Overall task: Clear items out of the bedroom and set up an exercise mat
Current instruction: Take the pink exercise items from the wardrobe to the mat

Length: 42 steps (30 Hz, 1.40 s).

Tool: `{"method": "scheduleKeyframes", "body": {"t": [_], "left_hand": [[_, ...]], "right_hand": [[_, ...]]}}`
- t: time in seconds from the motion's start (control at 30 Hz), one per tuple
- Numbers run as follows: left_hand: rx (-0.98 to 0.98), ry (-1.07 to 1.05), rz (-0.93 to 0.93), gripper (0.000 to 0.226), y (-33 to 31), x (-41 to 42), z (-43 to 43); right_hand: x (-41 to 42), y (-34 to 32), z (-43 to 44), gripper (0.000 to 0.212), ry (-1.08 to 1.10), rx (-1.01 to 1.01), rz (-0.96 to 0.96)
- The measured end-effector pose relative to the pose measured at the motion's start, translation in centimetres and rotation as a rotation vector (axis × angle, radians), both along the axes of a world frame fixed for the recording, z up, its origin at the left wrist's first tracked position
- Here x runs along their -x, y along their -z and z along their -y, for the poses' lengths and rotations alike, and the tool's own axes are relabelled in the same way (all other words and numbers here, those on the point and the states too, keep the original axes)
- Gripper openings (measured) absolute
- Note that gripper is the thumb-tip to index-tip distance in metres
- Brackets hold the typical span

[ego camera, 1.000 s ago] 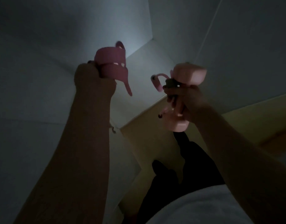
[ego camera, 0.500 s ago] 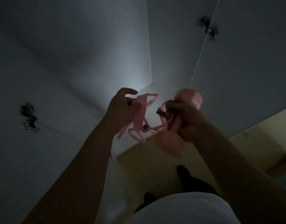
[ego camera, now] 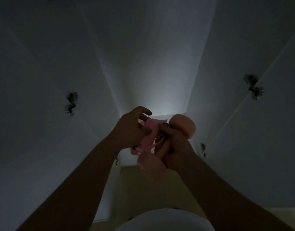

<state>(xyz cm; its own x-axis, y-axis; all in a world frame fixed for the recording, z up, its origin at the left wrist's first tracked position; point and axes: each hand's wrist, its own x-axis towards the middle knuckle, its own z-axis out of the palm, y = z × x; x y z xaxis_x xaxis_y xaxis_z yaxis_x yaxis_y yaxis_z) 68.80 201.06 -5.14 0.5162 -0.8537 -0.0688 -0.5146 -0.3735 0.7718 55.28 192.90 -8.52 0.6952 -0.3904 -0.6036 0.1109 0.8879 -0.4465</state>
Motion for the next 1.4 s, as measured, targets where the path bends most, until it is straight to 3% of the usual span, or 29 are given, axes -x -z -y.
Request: {"method": "scheduleKeyframes", "body": {"t": [0.23, 0.37, 0.5, 0.6, 0.8, 0.93, 1.03, 1.17, 1.4], "left_hand": [[-0.022, -0.118, 0.018, 0.044, -1.2, 1.0, -3.9], [-0.032, -0.239, -0.005, 0.039, -2.0, 1.7, -6.6], [0.009, -0.464, 0.014, 0.029, -2.6, 2.4, -9.2], [0.085, -0.7, 0.272, 0.021, -2.8, 3.4, -11.6], [0.209, -1.326, 0.858, 0.031, -3.7, 4.4, -17.8], [0.268, -1.575, 0.959, 0.053, -4.6, 4.4, -20.2], [0.332, -1.617, 0.968, 0.058, -4.8, 3.9, -21.7], [0.43, -1.499, 0.753, 0.047, -4.4, 3.0, -22.2], [0.315, -1.499, 0.863, 0.048, -3.2, 4.9, -18.8]], "right_hand": [[-1.2, -1.0, -1.1, 0.031, -0.226, 0.029, 0.03], [-1.8, -1.6, -2.7, 0.01, -0.337, 0.022, 0.028], [-2.4, -2.0, -4.6, 0.012, -0.405, -0.002, 0.042], [-3.1, -2.1, -6.0, 0.019, -0.46, -0.024, 0.101], [-4.7, -4.5, -8.5, 0.02, -0.563, -0.03, 0.137], [-5.0, -5.4, -9.3, 0.018, -0.588, 0.009, 0.18], [-5.0, -6.5, -9.1, 0.03, -0.571, -0.008, 0.178], [-4.8, -6.6, -8.5, 0.028, -0.586, -0.001, 0.199], [-3.8, -6.0, -5.8, 0.03, -0.512, 0.013, 0.164]]}}
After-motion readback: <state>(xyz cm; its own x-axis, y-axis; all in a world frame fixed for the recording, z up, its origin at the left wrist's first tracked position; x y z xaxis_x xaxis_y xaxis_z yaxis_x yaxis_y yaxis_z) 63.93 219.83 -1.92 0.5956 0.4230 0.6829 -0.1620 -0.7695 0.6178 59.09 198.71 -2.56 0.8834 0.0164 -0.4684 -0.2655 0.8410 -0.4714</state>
